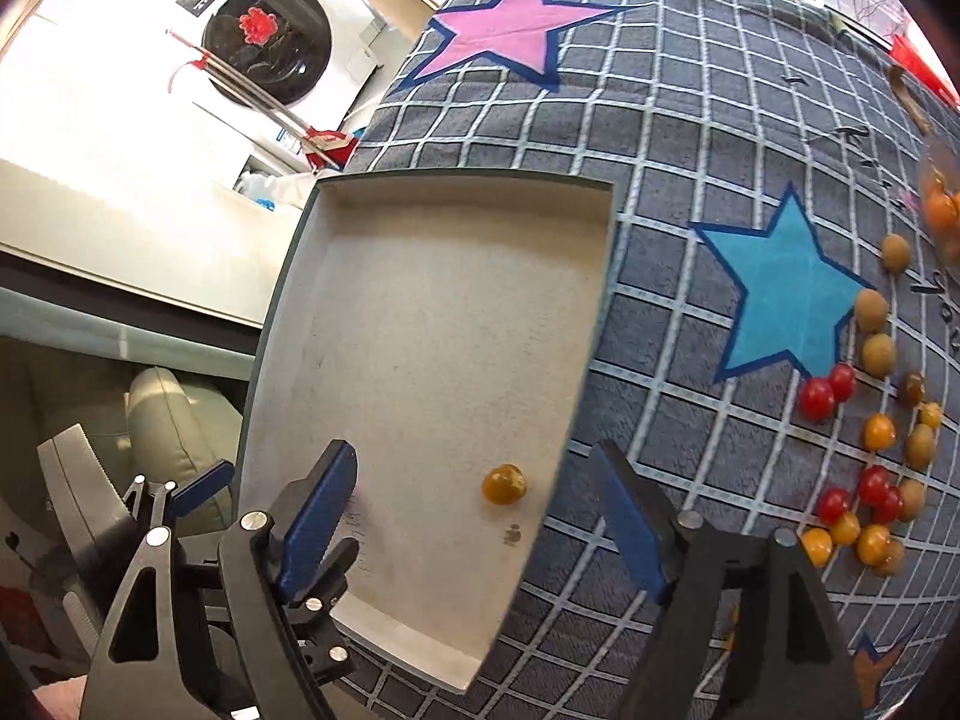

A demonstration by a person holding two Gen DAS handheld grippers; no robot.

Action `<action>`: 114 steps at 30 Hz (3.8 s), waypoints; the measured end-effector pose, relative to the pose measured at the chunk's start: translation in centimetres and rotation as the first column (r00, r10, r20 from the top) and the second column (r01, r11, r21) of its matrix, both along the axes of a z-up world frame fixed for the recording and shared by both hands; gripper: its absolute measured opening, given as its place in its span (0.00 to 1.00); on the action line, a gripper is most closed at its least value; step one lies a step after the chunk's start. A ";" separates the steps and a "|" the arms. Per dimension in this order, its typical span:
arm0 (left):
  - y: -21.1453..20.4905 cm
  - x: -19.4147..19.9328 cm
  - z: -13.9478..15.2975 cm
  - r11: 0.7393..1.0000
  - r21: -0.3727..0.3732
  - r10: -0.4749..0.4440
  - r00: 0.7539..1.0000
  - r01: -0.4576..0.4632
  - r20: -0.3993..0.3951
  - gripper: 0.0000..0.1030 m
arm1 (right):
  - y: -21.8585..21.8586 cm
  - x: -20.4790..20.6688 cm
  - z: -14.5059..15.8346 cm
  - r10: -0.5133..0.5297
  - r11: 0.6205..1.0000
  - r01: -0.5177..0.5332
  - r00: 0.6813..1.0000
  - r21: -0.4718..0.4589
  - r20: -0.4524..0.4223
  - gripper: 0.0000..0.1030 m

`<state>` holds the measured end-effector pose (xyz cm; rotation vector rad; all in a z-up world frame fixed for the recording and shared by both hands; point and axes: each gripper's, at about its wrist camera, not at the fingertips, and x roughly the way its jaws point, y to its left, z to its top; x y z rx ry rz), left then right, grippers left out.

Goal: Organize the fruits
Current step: 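Move both open grippers back over the fruit on the cloth, then grasp a red tomato with the left gripper while the right grasps a brown fruit, then carry both fruits into the white tray and open both grippers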

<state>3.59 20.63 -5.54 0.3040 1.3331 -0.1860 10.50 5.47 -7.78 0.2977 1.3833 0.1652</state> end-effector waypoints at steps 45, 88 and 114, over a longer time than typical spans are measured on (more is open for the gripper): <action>-27.8 5.9 -3.7 0.937 -0.126 -0.331 0.943 0.326 -0.023 0.22 | -21.2 -6.9 -6.0 -0.309 0.937 0.290 0.948 -0.195 -0.073 0.28; -2.2 6.5 0.6 0.997 -0.055 0.051 0.997 -0.048 0.058 0.22 | -4.1 1.9 -1.4 -0.010 1.000 0.010 1.000 -0.006 -0.014 0.29; -0.7 6.4 -1.6 0.998 -0.024 0.058 0.997 -0.057 0.059 0.88 | 2.1 9.4 -6.9 0.069 0.997 -0.074 0.990 -0.034 -0.122 0.43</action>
